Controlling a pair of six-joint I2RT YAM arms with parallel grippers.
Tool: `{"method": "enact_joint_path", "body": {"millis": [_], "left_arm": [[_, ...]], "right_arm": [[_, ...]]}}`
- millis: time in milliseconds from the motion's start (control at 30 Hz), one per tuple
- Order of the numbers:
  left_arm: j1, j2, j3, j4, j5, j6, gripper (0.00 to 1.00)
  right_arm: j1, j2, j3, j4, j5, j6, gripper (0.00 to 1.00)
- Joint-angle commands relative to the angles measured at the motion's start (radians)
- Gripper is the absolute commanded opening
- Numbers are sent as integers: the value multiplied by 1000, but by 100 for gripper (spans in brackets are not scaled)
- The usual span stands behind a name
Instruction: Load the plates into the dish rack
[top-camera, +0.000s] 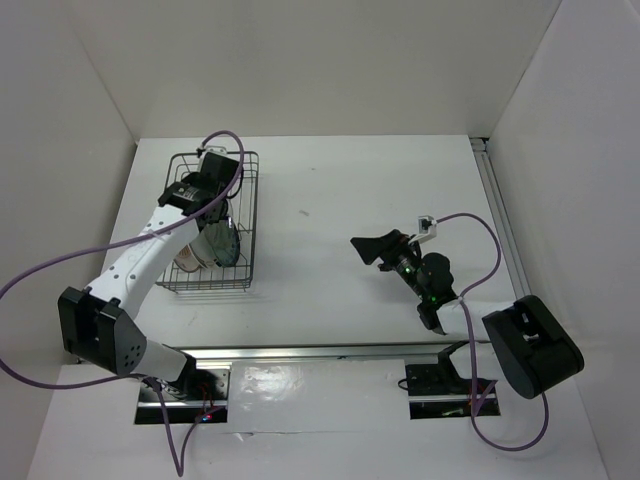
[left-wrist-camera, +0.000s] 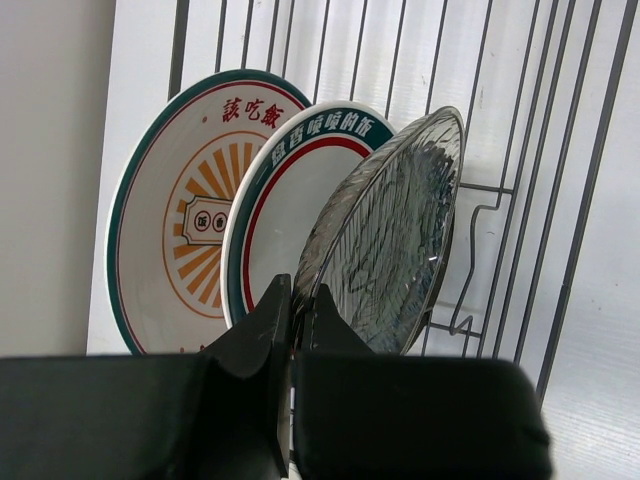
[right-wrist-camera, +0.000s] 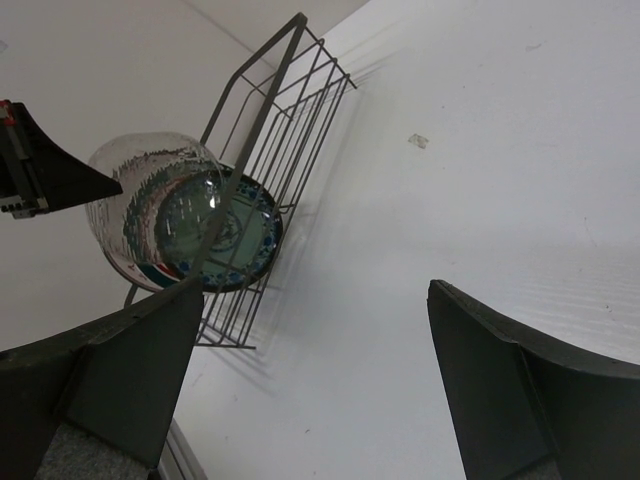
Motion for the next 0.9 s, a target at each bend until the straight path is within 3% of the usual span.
{"method": "enact_joint_path", "body": {"millis": [0,267,400,733,867], "left_arm": [[0,3,26,5,-9,-21,0],[0,12,26,15,29,-21,0],[0,22,26,15,29,-21,7],[0,22,26,25,84,-21,33],[0,-12,17,34,93,-21,54]], "right_arm": [[-7,-3,-11,79,-14,-1,100],[-16,-3,-20,79,-14,8,100],[-16,-3,-20,88,-14,8,100],[-16,-21,-20,66,-14,8,100],[-16,-21,-20,66,-23,8,100]]}}
